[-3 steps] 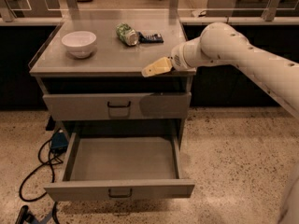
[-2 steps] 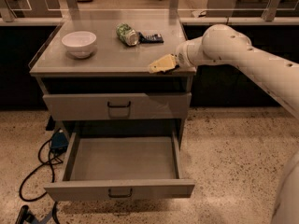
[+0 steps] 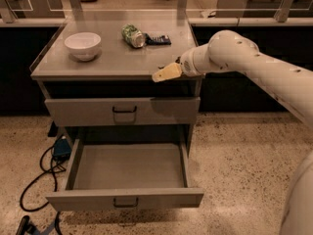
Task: Place rxbar chocolate into middle drawer
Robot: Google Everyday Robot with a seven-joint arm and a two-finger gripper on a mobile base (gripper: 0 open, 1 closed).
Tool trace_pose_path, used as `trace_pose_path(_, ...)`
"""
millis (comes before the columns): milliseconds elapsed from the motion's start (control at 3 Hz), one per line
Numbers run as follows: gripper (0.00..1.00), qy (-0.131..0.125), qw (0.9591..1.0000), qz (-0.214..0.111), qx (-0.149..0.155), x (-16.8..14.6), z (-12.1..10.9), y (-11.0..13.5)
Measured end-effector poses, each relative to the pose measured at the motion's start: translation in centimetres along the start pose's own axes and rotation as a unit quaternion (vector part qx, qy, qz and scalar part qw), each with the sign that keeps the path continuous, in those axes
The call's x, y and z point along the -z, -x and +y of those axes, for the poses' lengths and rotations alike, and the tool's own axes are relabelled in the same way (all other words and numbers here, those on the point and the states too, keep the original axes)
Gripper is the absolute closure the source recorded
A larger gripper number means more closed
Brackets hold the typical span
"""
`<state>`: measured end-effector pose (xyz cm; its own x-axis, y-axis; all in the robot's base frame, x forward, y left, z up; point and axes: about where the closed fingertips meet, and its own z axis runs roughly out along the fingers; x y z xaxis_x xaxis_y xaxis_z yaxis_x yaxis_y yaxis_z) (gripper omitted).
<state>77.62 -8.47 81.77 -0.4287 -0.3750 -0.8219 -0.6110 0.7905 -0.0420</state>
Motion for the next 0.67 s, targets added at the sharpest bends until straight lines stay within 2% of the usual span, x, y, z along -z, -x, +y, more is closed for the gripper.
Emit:
trace_pose_path(333,0.0,0.0,1.0,0.0,0.0,0.0,0.0,0.0)
trace_pose_path(667,0.19,0.0,1.0,0.0,0.0,-0.01,0.01,0.0)
